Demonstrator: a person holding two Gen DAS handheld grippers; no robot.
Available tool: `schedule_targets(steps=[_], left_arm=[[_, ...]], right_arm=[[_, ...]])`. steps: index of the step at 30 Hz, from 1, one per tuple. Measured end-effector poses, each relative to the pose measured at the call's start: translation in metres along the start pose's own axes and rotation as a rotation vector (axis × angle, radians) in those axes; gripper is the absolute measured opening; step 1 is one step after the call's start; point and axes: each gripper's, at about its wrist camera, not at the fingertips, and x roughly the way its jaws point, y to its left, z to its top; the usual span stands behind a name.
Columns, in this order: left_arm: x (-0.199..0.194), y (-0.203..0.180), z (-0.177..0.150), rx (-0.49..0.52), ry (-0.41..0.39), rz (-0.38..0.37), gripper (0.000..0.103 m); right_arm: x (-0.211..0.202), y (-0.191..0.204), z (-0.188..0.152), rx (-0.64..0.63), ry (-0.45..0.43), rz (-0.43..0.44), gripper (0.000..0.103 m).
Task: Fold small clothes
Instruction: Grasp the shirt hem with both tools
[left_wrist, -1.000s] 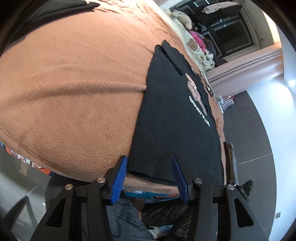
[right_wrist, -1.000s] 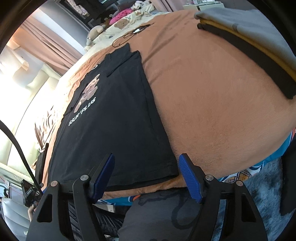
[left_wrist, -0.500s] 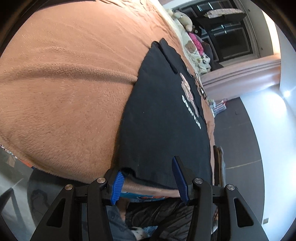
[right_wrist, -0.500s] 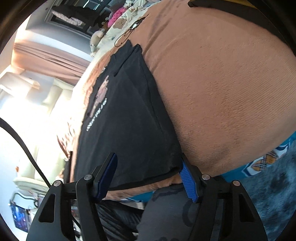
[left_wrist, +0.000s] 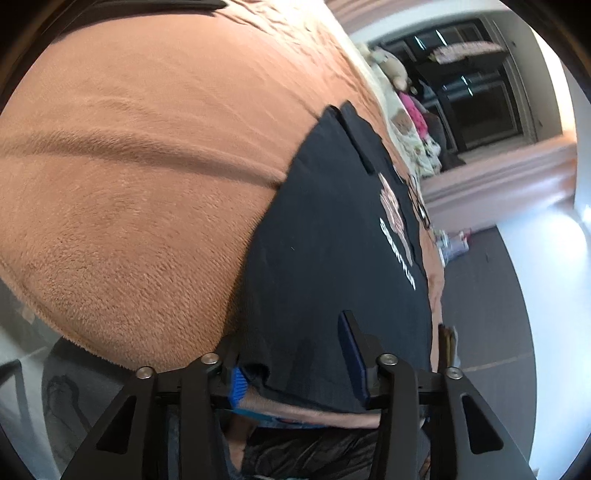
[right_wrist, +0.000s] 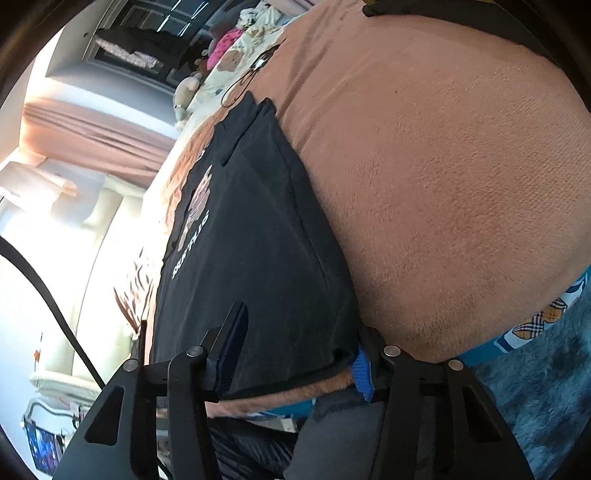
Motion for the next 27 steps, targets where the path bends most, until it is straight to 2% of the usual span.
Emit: schedule_targets(steps=[6,8,9,10,12,15,17,21,27], left_arm=[[0.006,-0.005,-0.001,-0.02,-0.044,0.032,0.042],[0.007,-0.006,-0.001,-0.02,-0.056,0.043,0.04],[0.008,-0.006,-0.001,-0.022,-0.061,0.05,0.031],[0.009,-0.004,0.0,-0.027,-0.064,0.066,0.017],[0.012,0.003,0.002,-0.051,-0.066,0.084,0.004],[0.009,0.006,0.004,-0.063,-0.072,0.059,0.004],[0.001,0.005,0.005,-0.055,-0.086,0.059,0.004],[-0.012,-0.001,0.009,-0.056,-0.105,-0.001,0.004],[-0.034,-0.021,0.015,-0.032,-0.147,-0.092,0.004]], right_arm=[[0.005,0.01,-0.006,0.017,-0.035,-0.041,0.038],[0.006,0.012,-0.007,0.033,-0.038,-0.04,0.038],[0.006,0.013,-0.007,0.04,-0.041,-0.042,0.036],[0.005,0.013,-0.009,0.049,-0.047,-0.045,0.034],[0.006,0.011,-0.01,0.072,-0.053,-0.045,0.02],[0.007,0.007,-0.014,0.121,-0.055,-0.04,0.003],[0.001,0.005,-0.014,0.135,-0.067,-0.022,0.001],[-0.017,0.016,-0.014,0.124,-0.126,0.027,0.0],[-0.037,0.039,-0.023,0.086,-0.157,0.074,0.0]])
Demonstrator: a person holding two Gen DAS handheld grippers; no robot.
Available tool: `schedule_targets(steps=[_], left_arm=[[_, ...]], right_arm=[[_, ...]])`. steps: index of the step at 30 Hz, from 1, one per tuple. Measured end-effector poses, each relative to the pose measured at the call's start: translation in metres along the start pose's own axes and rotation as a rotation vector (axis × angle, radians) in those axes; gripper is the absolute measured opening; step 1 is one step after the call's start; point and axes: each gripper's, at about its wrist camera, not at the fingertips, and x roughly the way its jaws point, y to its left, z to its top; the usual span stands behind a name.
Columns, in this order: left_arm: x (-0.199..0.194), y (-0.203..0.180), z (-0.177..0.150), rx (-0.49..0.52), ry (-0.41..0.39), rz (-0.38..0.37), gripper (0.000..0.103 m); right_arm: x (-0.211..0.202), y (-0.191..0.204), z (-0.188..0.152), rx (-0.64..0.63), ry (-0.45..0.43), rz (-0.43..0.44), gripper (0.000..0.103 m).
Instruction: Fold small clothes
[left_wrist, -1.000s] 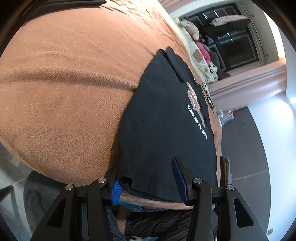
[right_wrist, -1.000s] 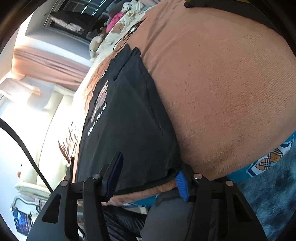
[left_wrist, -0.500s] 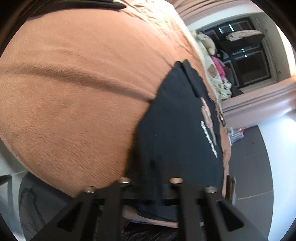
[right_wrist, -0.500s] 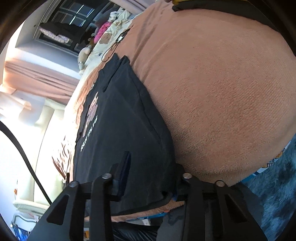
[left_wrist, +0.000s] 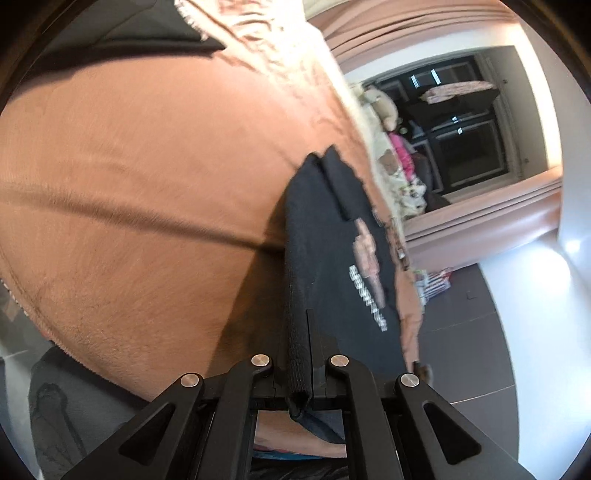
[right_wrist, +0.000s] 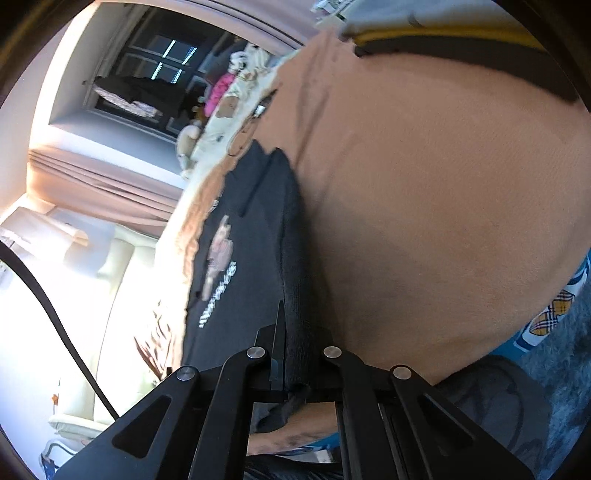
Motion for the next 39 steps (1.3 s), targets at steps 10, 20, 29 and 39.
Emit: schedule_targets(steps=[10,20,29,39], left_arm=[[-0.045,-0.037,0.014,0.024,-0.074,-0.117,0.003],[-0.104,-0.09,0.022,0.07,-0.134,-0.222,0.004],[-0.164,-0.123,0.018,0.121,-0.208,-0.302,0.004],[-0.216,-0.147,0.003,0.168,-0.266,-0.368,0.004]], right_arm=[[-0.038,0.014,-0.007,-0.015,-0.052,0.098,0.0],[-0.067,0.052,-0.001,-0.042,-0.123,0.181,0.0],[-0.097,0.066,-0.005,-0.097,-0.183,0.282,0.0],[-0.1,0.044,-0.015,-0.141,-0.227,0.357,0.0]])
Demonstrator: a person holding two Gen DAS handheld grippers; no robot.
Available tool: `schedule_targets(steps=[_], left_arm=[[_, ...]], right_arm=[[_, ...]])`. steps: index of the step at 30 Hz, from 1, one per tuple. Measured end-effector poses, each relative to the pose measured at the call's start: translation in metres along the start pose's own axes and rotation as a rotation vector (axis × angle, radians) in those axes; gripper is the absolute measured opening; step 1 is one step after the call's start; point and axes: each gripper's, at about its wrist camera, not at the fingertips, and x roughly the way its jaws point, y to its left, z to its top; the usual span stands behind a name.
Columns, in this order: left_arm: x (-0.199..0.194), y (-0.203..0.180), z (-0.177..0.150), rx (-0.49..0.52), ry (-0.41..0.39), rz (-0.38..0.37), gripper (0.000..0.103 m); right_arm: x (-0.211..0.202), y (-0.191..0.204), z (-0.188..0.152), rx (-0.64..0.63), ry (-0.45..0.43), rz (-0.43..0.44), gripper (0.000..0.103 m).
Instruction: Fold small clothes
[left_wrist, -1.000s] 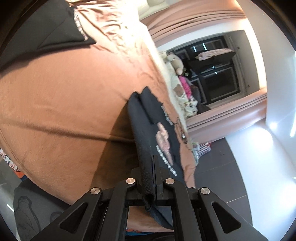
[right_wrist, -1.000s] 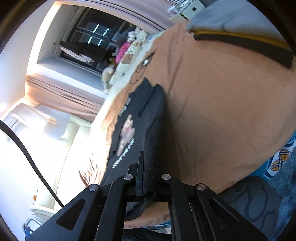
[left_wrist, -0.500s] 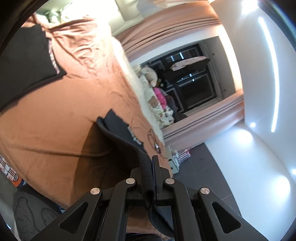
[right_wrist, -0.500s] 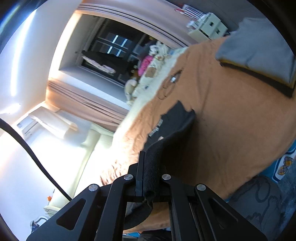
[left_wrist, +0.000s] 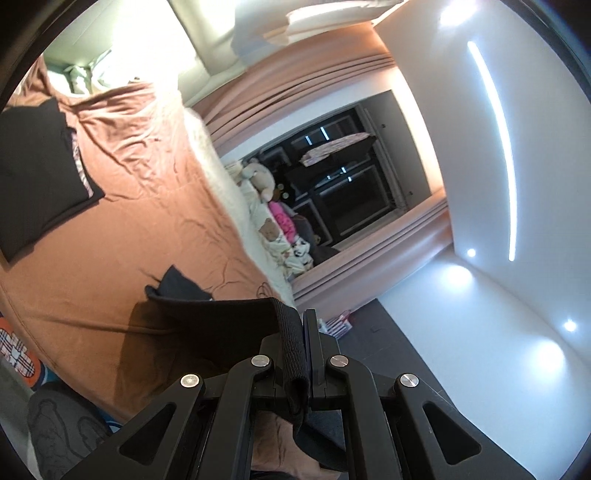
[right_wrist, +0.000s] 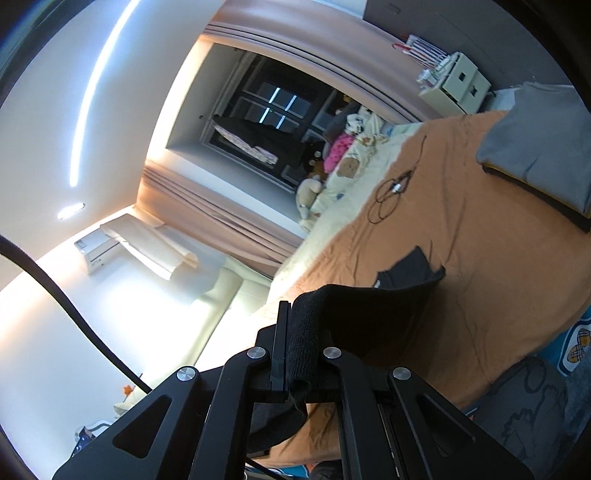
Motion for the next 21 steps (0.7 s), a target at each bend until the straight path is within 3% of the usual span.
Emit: schedule_targets(steps=[8,21], left_arm=[[0.007,0.003,-0.002,0.011,0.007,0.031,0.004],[0.07,0.047,0.005,-0.003,0.068,0.134,0.004]], right_arm=[[0.007,-0.025,-0.004,-0.023,0.002,-0.006,0.0],[0.105,-0.112,0.015,0.018,0.041,-0.096,0.0]])
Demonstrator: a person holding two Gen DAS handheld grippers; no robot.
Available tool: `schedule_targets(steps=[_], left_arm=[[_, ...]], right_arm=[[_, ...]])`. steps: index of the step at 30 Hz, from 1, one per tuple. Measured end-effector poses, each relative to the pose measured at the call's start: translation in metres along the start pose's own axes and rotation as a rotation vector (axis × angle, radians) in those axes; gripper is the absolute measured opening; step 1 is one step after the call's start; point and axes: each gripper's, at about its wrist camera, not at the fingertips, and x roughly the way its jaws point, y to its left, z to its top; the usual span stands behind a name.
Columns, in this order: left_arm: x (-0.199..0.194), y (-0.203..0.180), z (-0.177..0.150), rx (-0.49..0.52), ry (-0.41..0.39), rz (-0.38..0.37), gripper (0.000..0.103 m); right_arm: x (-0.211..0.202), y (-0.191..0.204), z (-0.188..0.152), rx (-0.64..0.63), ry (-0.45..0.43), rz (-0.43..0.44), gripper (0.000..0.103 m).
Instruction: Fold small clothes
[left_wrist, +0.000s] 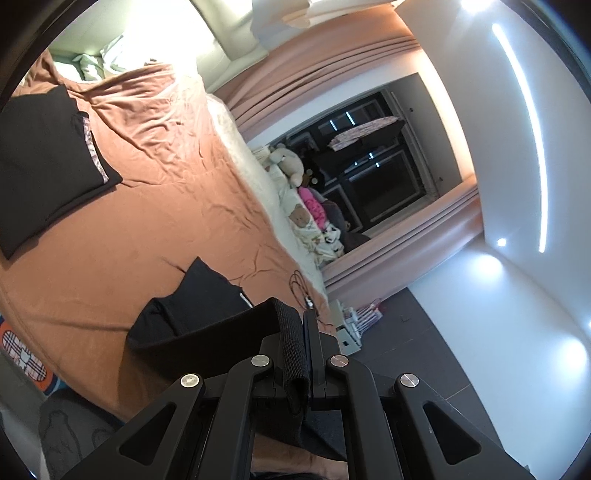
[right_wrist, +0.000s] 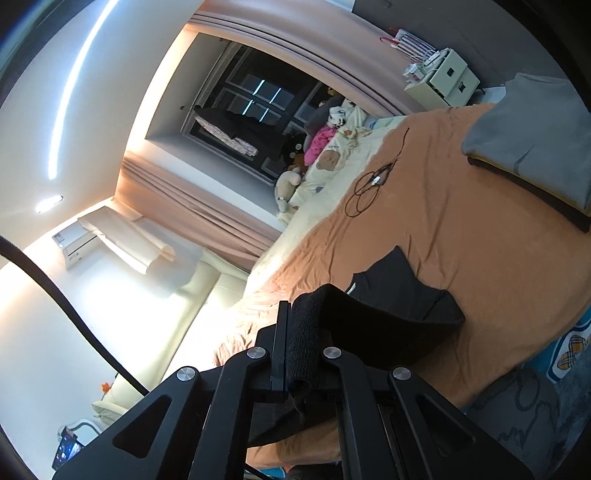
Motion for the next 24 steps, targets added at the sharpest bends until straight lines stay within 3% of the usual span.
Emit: schedule_targets(steps=[6,24], left_arm=[[0.046,0.0,0.019,0.009,0.025,0.033,0.004],[0.188,0.036,0.06,-0.001,0.096,0.196,0.004]], right_arm=[[0.059,-0.001,0.028,0.023,0.012,-0.027,0.0],[0.147,0.01,0.072,0.036,0.082,-0.141,0.0]])
